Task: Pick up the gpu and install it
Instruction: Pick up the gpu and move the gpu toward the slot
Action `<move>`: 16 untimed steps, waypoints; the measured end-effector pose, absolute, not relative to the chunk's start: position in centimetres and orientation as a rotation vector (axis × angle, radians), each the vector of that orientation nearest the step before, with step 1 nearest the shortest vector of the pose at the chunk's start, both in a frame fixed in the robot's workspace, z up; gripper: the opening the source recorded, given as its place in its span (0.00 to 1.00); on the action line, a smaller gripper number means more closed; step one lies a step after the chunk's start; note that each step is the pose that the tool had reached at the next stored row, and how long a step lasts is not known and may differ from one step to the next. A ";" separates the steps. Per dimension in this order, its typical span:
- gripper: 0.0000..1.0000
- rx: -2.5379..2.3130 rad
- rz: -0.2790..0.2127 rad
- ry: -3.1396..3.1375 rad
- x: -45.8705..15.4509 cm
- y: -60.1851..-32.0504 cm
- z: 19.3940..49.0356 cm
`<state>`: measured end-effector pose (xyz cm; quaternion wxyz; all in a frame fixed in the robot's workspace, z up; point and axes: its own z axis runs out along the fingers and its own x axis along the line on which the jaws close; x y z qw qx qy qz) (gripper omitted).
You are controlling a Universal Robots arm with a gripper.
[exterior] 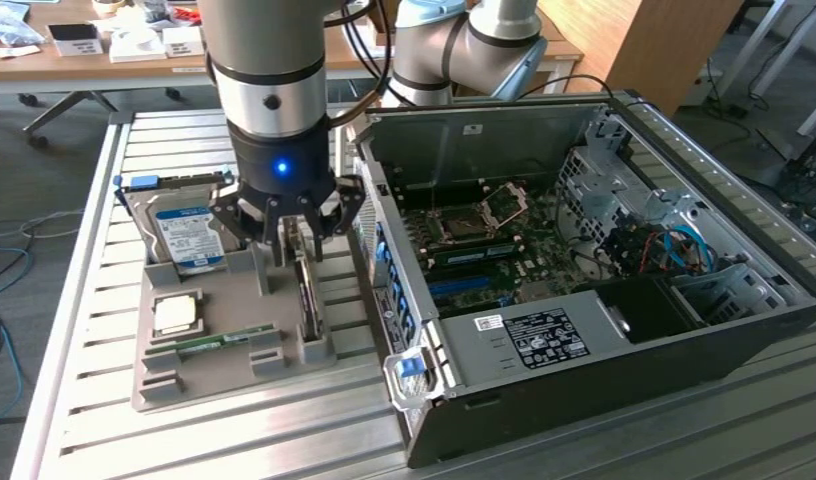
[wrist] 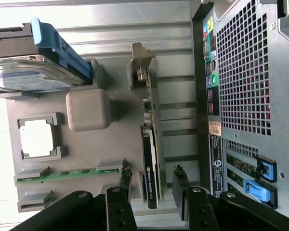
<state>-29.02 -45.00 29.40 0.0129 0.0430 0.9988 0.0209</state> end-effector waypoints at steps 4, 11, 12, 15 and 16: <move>0.47 0.134 0.064 3.113 -29.0 -45.0 29.2; 0.47 0.134 0.064 3.113 -29.0 -45.0 29.0; 0.47 0.134 0.064 3.113 -29.0 -45.0 29.0; 0.47 0.134 0.064 3.113 -29.0 -45.0 28.9; 0.47 0.134 0.064 3.113 -29.0 -45.0 28.8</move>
